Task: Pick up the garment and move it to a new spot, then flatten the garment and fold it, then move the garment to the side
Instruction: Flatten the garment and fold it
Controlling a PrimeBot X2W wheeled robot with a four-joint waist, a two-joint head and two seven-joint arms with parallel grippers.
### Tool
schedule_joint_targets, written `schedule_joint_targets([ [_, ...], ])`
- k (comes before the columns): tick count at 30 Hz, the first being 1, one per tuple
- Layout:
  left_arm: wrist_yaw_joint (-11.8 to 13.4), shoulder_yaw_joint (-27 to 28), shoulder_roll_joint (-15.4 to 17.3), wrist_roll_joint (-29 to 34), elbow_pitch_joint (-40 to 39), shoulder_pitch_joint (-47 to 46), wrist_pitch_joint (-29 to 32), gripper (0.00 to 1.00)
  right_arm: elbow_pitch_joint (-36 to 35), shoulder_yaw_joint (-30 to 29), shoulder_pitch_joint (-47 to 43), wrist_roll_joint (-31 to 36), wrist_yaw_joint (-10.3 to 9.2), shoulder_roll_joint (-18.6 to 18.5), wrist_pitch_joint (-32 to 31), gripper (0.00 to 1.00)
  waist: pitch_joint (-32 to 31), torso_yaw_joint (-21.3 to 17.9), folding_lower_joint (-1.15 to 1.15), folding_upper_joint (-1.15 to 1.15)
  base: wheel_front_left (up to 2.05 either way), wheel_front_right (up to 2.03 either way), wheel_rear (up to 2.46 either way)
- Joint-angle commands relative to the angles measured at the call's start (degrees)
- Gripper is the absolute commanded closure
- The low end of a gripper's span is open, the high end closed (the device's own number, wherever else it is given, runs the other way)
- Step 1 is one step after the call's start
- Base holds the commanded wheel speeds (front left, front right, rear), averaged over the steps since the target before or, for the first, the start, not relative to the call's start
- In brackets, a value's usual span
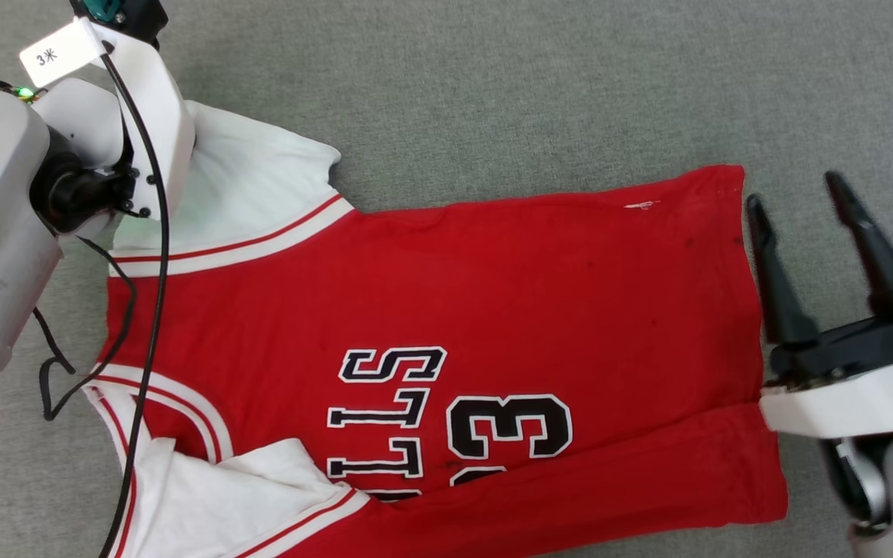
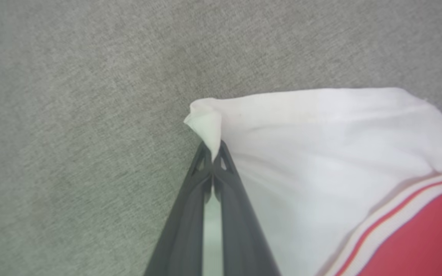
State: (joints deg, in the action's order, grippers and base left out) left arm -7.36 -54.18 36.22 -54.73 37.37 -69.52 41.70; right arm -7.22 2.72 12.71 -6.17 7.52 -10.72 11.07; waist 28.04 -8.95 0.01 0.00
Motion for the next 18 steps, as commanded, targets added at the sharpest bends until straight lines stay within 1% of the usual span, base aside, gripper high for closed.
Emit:
schedule_joint_targets([
  [1,-0.1,-0.2,0.1,-0.3,-0.1,0.8,-1.4,1.00,-0.6,-0.8,1.4,-0.3,-0.07,-1.0,-0.2,0.00,-0.9,0.6,-0.01,0.00,0.00,0.00,0.00],
  [4,0.0,-0.4,-0.1,-0.3,-1.3,0.4,-4.5,1.00,-1.5,-2.4,3.2,-0.9,-0.07,-3.0,-2.4,0.00,-2.8,1.6,-0.01,0.00,0.00,0.00,0.00],
  [7,-0.1,-1.7,0.5,0.1,-2.7,1.0,-6.9,1.00,-2.3,-2.5,5.4,-2.1,-0.07,-6.6,-7.1,0.00,-4.9,2.6,-0.01,0.00,0.00,0.00,0.00],
  [9,-0.1,-2.2,0.4,-0.4,-3.9,1.6,-8.4,1.00,-1.5,-1.5,6.9,-4.7,-0.07,-9.0,-12.5,0.00,-6.2,3.3,-0.01,0.00,0.00,0.00,0.00],
  [12,-0.1,-2.6,0.5,-0.8,-5.7,2.5,-10.7,1.00,0.5,-0.2,10.1,-9.3,-0.07,-13.7,-21.3,0.00,-7.5,4.5,-0.01,0.00,0.00,0.00,0.00],
  [14,-0.1,-3.1,0.5,-0.8,-6.9,3.3,-11.9,1.00,2.3,1.6,11.6,-12.9,-0.07,-16.9,-28.3,0.00,-8.2,5.2,-0.01,0.00,0.00,0.00,0.00],
  [15,-0.1,-3.3,0.5,-0.8,-7.5,3.6,-12.5,1.00,3.0,2.3,12.5,-14.9,-0.07,-18.2,-31.7,0.00,-8.5,5.5,-0.01,0.00,0.00,0.00,0.00],
  [16,-0.1,-3.3,0.5,-0.8,-7.5,3.6,-12.5,1.00,3.0,2.3,12.5,-14.9,-0.07,-18.2,-31.7,0.00,-8.5,5.5,-0.01,0.00,0.00,0.00,0.00],
  [18,-0.1,-3.5,0.5,-0.8,-8.7,4.1,-13.5,1.00,4.5,3.5,14.3,-19.0,-0.07,-20.6,-38.4,0.00,-9.0,6.1,-0.01,0.00,0.00,0.00,0.00],
])
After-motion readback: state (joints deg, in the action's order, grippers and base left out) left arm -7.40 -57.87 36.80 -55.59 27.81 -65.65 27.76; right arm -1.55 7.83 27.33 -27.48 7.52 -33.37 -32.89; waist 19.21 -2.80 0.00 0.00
